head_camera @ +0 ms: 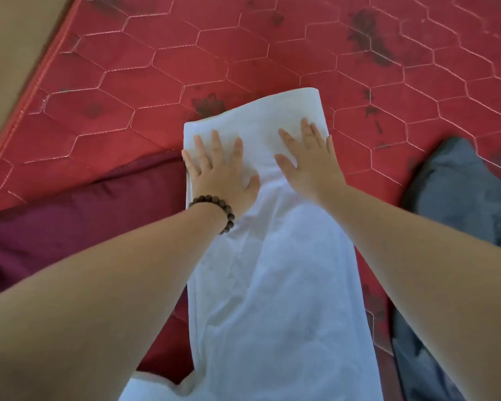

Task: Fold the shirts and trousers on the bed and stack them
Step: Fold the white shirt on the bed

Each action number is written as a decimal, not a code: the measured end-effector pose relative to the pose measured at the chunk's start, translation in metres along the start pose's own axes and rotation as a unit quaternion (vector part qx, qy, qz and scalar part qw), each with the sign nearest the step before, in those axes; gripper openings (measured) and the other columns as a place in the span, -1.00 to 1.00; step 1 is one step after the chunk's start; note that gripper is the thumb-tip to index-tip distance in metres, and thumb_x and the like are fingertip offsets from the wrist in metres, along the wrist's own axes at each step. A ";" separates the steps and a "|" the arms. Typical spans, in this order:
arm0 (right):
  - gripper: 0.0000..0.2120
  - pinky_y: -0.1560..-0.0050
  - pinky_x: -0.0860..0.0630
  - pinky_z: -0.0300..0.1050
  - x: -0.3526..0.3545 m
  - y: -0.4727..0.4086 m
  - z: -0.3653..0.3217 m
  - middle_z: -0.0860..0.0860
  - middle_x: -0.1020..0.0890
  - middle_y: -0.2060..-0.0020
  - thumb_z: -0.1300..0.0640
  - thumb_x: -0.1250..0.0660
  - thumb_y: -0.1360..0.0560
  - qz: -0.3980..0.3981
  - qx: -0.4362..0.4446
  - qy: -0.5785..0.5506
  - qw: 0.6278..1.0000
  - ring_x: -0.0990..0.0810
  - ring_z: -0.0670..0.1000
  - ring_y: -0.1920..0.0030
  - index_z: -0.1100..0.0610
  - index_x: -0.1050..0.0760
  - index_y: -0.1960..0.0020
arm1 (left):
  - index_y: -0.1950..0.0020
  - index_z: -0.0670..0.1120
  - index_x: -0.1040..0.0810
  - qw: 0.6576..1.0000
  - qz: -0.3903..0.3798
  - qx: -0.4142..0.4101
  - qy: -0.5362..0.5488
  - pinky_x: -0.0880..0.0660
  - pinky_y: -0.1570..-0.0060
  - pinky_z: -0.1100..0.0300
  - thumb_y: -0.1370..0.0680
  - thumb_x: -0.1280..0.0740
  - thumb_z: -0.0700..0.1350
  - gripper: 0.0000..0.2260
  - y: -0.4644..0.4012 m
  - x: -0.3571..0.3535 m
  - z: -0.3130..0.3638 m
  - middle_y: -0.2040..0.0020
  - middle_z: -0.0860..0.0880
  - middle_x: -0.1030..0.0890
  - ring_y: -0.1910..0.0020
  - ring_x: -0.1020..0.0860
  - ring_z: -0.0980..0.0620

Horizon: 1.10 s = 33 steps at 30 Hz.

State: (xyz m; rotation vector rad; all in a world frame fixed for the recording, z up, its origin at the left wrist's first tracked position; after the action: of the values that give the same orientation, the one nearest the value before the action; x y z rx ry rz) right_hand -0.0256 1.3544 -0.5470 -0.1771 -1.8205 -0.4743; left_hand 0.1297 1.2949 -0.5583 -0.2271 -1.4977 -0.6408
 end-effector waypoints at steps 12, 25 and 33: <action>-0.47 -0.47 -0.06 0.28 -0.096 0.289 -0.042 0.17 -0.23 -0.50 0.03 -0.06 -0.59 0.099 -0.014 0.033 0.994 -0.13 0.15 -0.53 0.21 -0.22 -0.51 | -0.51 -0.23 -0.21 0.976 -0.021 -0.218 0.003 -0.06 -0.46 -0.18 -0.48 -0.21 -0.05 -0.38 0.268 -0.077 0.062 -0.53 -0.23 -0.17 -0.53 -0.10 -0.20; -0.42 -0.45 0.12 0.37 -0.130 0.420 -0.064 0.07 0.06 -0.57 -0.19 0.06 -0.61 -0.009 -0.030 0.077 0.997 0.12 0.12 -0.56 -0.03 0.02 -0.58 | -0.58 -0.02 0.02 0.969 -0.056 -0.232 -0.059 0.05 -0.42 -0.35 -0.56 0.06 0.20 -0.38 0.385 -0.102 0.025 -0.57 -0.21 0.15 -0.54 0.18 -0.25; -0.41 -0.49 0.12 0.28 -0.131 0.484 0.001 0.06 -0.02 -0.56 -0.20 0.15 -0.61 -0.005 -0.235 0.073 0.969 0.06 0.07 -0.56 -0.02 0.11 -0.58 | -0.59 -0.04 0.14 0.988 -0.053 -0.135 -0.055 0.06 -0.47 -0.25 -0.59 0.11 0.21 -0.38 0.389 -0.102 -0.036 -0.57 -0.16 0.18 -0.55 0.20 -0.12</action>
State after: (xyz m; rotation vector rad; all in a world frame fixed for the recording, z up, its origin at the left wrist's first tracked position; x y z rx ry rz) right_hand 0.1859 1.8094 -0.5608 -0.4462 -1.5415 -0.8992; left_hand 0.3695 1.6200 -0.5654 -0.3984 -1.5325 -0.9312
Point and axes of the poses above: each hand's wrist, its own y-axis away from the middle knuckle, its own x-axis out of the back of the hand, z = x × y, the point moved 7 cm from there along -y, towards the middle knuckle
